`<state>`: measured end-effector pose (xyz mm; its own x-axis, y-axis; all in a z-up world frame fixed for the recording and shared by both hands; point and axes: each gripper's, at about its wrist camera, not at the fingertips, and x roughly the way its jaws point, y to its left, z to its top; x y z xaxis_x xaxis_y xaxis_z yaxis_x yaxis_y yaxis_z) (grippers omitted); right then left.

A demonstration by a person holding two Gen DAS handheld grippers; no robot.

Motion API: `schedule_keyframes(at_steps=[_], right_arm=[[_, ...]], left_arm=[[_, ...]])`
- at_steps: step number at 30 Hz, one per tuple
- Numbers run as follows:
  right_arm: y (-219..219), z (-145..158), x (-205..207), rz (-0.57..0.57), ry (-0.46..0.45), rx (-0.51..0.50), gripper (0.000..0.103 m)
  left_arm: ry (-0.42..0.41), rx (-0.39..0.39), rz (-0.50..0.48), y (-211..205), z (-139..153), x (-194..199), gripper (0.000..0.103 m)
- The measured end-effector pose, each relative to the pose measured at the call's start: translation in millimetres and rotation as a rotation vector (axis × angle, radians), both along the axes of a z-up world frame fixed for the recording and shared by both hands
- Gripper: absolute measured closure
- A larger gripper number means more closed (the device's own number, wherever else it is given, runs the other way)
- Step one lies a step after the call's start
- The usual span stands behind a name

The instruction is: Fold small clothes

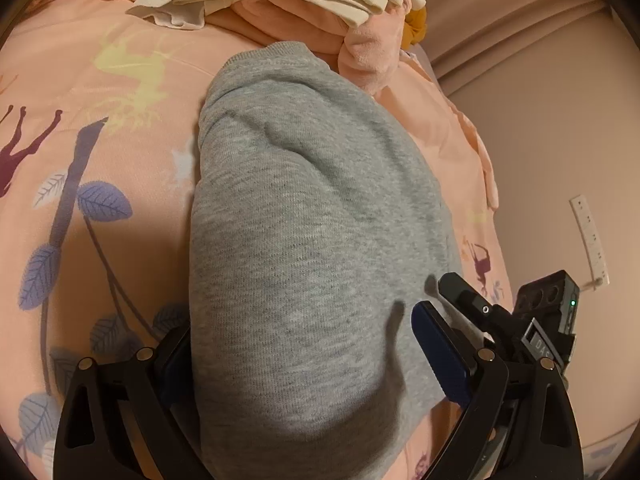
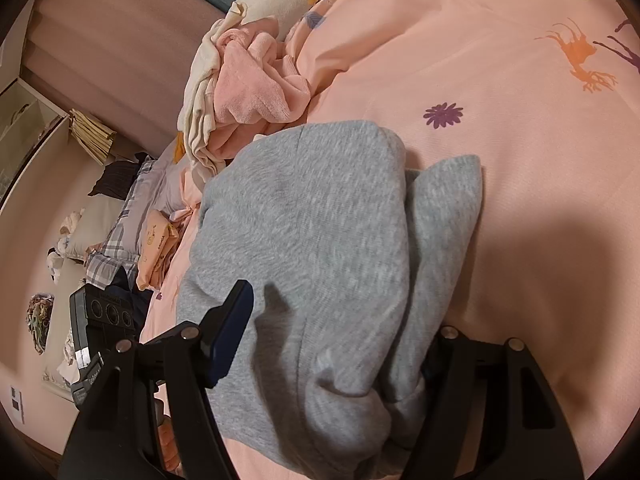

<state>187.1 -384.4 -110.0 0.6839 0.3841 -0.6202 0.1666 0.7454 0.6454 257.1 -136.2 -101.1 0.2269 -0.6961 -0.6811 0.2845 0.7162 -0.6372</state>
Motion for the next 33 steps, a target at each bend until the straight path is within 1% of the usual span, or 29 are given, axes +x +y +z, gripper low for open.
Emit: schedule_keyframes(at_steps=[33], right_arm=[[0.8,-0.3,-0.6,0.0,-0.001,-0.003,0.035]], left_arm=[[-0.022,0.043,-0.015,-4.4,0.7,0.0,0.008]])
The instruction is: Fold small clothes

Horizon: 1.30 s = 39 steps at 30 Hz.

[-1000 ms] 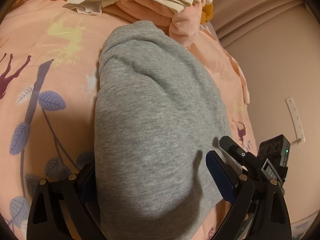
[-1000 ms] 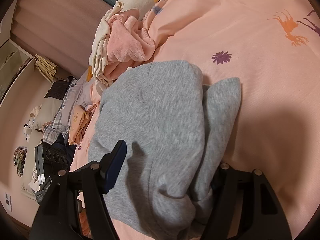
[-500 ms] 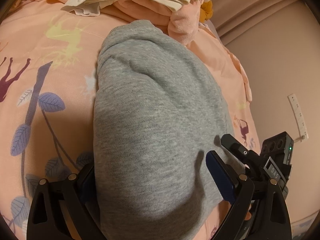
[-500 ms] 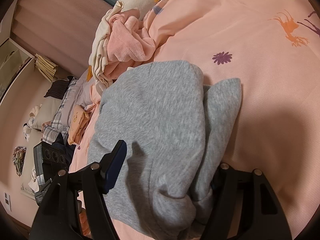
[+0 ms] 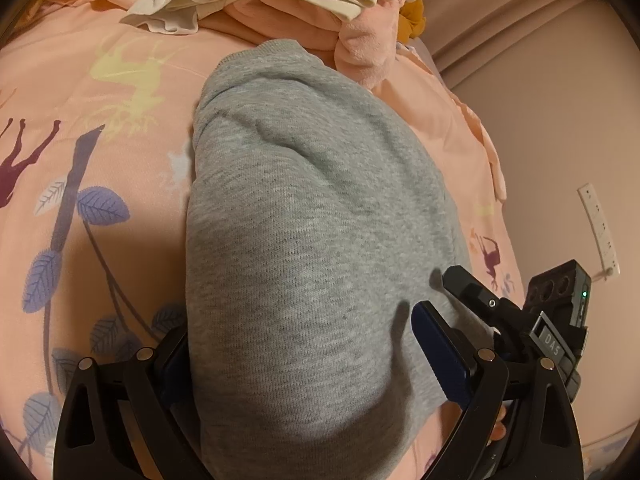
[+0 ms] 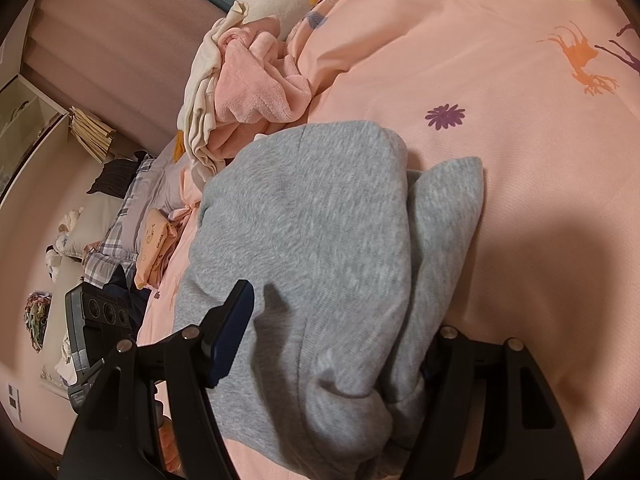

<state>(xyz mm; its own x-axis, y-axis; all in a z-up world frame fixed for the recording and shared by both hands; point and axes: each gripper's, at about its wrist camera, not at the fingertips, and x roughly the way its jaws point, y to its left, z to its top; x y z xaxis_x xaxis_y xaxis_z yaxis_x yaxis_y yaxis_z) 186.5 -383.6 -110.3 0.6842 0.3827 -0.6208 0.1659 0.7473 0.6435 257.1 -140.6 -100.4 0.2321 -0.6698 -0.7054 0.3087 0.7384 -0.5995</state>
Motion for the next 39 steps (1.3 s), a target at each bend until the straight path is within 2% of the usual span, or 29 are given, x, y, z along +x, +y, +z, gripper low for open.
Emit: schedule_keyframes(at_steps=[13,20,25,39], right_arm=[[1.9,0.8,0.8,0.001,0.0,-0.018,0.037],[7.6,3.5,1.9,0.003,0.0,-0.068,0.047],[9.9,5.5,1.7,-0.003,-0.003,-0.098,0.055],[23.7,16.9,-0.7,-0.009,-0.046,-0.178,0.069]], left_arm=[[-0.024,0.048,-0.013,-5.1,2.0,-3.6,0.008],[-0.053,0.1,-0.016,-10.0,2.8,-7.3,0.008],[-0.083,0.151,-0.014,-14.4,4.4,-11.7,0.012],[-0.111,0.174,0.008,-8.3,7.9,-17.4,0.026]])
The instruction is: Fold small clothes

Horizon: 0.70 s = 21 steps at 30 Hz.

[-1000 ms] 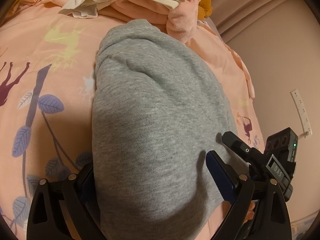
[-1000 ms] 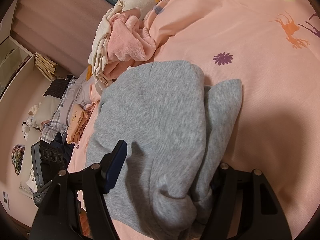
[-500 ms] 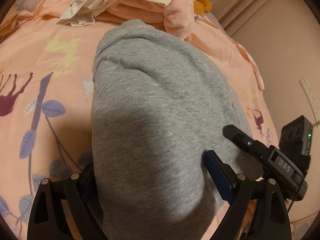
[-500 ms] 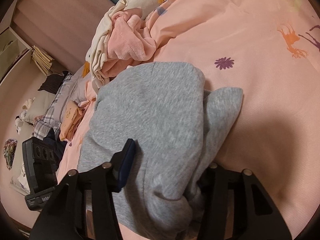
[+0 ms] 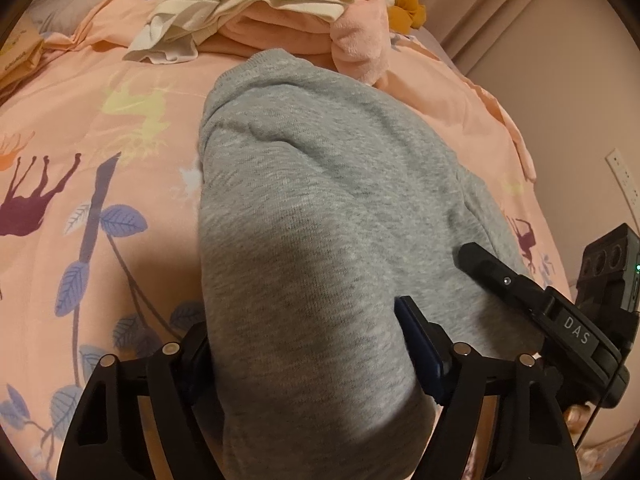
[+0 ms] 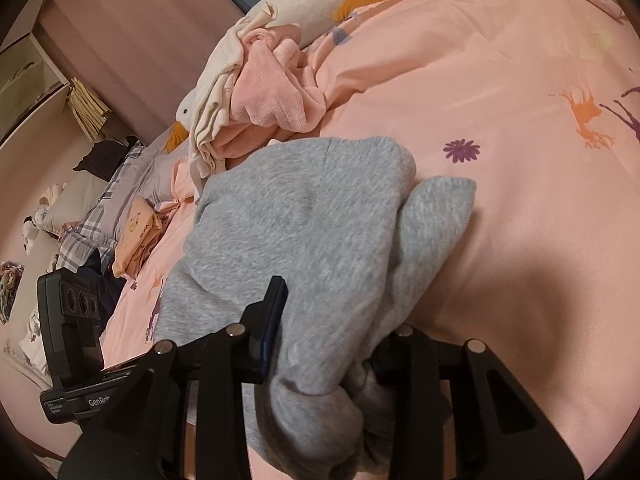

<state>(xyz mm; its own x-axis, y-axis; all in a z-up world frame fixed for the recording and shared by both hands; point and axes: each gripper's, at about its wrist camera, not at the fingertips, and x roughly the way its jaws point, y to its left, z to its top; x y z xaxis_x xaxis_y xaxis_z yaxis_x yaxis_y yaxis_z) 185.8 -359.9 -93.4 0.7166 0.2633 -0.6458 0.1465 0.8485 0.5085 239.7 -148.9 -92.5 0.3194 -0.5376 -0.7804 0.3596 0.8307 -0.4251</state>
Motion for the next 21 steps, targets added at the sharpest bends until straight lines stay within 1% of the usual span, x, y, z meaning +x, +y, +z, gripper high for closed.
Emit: schedule_keyframes(at_steps=[9,11,16,19,21], right_arm=[[14.2,10.2,-3.4,0.003,-0.024,-0.065,0.073],[19.4,13.8,-3.7,0.009,-0.037,-0.084,0.073],[27.1,19.8,-4.8,-0.001,-0.055,-0.107,0.075],[28.7,21.6,-5.4,-0.005,-0.064,-0.112,0.076],[30.9,23.8,-7.2,-0.001,-0.078,-0.117,0.076]], left_arm=[[-0.027,0.004,0.001,-1.5,4.9,-3.9,0.032],[-0.033,-0.002,0.001,0.0,6.3,-4.2,0.035],[-0.037,-0.028,0.0,4.2,9.1,-4.4,0.038],[-0.058,-0.032,-0.006,4.9,13.1,-7.9,0.042],[-0.082,-0.035,-0.019,5.5,18.0,-11.6,0.042]])
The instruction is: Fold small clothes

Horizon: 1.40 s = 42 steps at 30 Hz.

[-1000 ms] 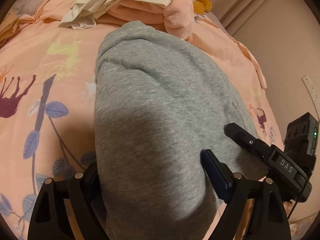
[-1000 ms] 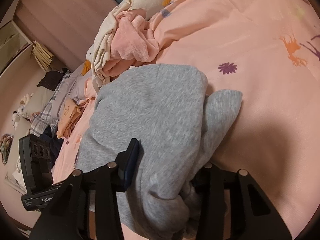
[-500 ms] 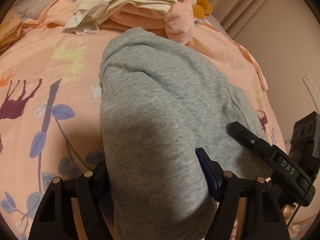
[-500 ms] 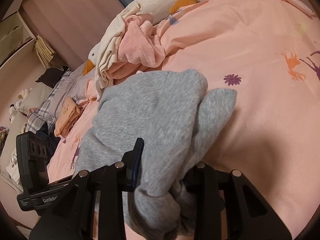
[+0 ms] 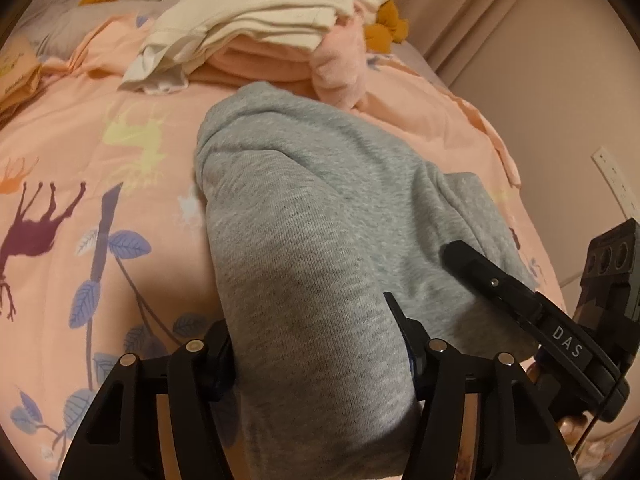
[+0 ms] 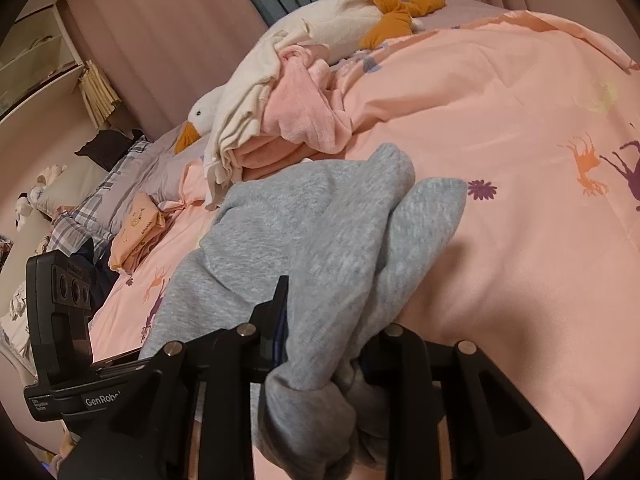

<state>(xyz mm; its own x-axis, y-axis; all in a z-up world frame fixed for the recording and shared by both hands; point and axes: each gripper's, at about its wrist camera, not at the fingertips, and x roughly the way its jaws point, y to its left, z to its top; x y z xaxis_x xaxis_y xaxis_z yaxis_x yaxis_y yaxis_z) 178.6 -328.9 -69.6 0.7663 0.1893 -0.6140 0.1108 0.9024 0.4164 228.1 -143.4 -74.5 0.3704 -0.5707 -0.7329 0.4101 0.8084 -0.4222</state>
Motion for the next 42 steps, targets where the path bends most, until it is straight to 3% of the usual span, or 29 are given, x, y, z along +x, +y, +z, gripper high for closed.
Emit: schedule_keyframes(at_steps=[12,24,42], right_arm=[[20.2,17.1,-9.1,0.036,-0.079,-0.051,0.076],[61.0,30.2,-11.1,0.103,-0.128,-0.112,0.077],[108.2,42.8,-14.4,0.144,-0.234,-0.113,0.077]], left_arm=[[-0.073,-0.006,-0.02,6.2,17.1,-13.5,0.046],[-0.112,-0.011,0.012,41.4,30.9,-23.1,0.046],[-0.176,0.006,0.053,82.6,45.1,-25.4,0.046]])
